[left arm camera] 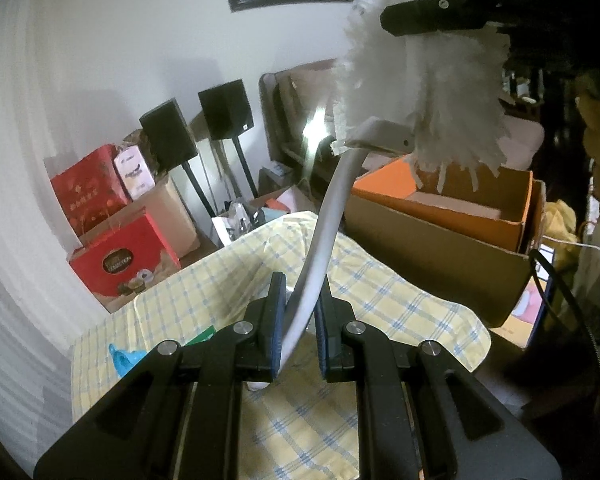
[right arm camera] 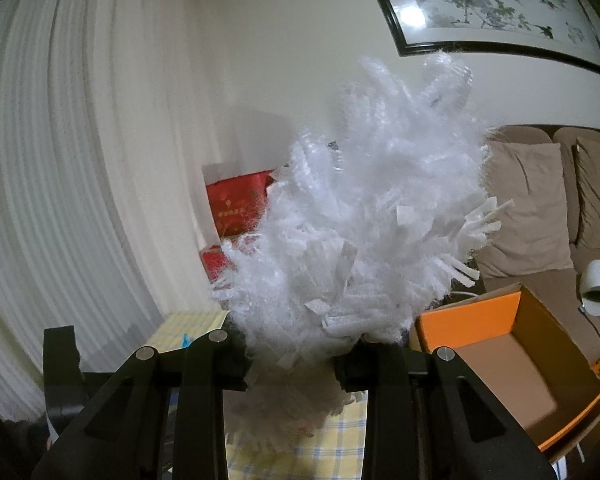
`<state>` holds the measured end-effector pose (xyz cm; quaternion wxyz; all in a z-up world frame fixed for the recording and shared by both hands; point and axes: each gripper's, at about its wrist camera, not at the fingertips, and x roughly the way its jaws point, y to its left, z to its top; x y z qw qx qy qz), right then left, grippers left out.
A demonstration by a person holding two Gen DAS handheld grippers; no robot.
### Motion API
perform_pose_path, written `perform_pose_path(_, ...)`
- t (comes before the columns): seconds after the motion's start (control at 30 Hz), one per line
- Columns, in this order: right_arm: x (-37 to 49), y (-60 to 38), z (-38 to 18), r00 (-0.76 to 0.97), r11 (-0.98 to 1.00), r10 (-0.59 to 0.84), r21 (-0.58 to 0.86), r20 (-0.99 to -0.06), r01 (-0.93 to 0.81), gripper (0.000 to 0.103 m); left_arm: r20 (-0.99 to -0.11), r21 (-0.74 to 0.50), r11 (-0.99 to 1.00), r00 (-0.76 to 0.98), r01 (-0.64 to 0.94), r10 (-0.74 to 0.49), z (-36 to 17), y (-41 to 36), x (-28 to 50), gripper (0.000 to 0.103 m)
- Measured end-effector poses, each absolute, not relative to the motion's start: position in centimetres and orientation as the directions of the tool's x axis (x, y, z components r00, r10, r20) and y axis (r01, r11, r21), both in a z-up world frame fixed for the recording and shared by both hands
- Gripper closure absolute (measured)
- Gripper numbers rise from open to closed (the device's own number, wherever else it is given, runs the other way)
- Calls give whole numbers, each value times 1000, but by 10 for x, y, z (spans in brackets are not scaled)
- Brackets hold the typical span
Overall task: Organize objects
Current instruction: 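Carry the duster with both tools toward the orange-lined cardboard box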
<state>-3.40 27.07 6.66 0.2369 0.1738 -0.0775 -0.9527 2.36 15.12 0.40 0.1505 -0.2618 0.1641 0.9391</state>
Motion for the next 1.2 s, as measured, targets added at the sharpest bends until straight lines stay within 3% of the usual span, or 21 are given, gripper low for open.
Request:
perform_pose_path(0.6,-38,276,56,-847,-880,-462,261,-265,398,74,-535,195,-886,-803,-421,264,15,163,17,90)
perform_pose_path(1.2,-38,290,61,-873,-882,-431,312,-230,353,74,-513,237,-845,-800,-479,310,31,192,12,90)
